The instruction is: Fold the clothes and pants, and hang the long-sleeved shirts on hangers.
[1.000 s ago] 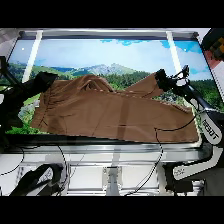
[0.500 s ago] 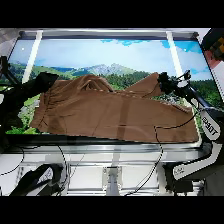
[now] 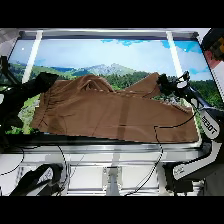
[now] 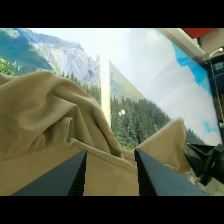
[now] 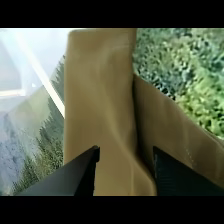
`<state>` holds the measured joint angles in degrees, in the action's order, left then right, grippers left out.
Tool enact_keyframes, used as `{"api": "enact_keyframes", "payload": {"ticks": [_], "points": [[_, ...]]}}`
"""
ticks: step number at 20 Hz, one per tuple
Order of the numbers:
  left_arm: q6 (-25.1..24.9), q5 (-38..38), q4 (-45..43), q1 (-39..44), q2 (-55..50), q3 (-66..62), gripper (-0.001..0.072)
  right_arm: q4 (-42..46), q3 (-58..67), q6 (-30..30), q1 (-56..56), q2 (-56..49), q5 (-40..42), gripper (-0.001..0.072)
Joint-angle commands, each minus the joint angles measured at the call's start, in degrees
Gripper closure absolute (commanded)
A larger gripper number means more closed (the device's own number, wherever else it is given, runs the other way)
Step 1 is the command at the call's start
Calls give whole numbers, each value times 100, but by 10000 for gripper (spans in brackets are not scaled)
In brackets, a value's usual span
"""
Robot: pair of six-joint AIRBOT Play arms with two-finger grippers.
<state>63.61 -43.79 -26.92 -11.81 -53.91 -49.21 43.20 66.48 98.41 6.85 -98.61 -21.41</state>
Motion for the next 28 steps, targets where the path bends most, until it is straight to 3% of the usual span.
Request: {"api": "enact_keyframes", "payload": {"ticks": [1, 3, 5, 11, 12, 14, 15, 20, 28], "points": [[-2, 0, 0, -7, 2, -2, 363, 2, 7, 2, -94, -127, 35, 306], [-2, 0, -2, -7, 2, -2, 364, -50, 7, 2, -120, -153, 203, 308], [-2, 0, -2, -7, 2, -2, 364, -118, 9, 2, -129, -153, 256, 409], [-2, 0, -2, -7, 2, -2, 364, -118, 9, -7, -251, -157, 304, 419], [-2, 0, -2, -7, 2, -2, 364, -114, 9, -11, -262, -157, 304, 533], [-2, 0, -2, -7, 0, -2, 364, -114, 9, -11, -260, -157, 339, 600], [-2, 0, -2, -7, 0, -2, 364, -109, 20, -13, -260, -157, 367, 691], [0, 0, -2, -7, -2, -2, 364, -59, 625, -28, -186, -157, 363, 702], [0, -63, 0, -7, 0, -2, 364, 151, 3241, -28, 111, -157, 450, 703]]}}
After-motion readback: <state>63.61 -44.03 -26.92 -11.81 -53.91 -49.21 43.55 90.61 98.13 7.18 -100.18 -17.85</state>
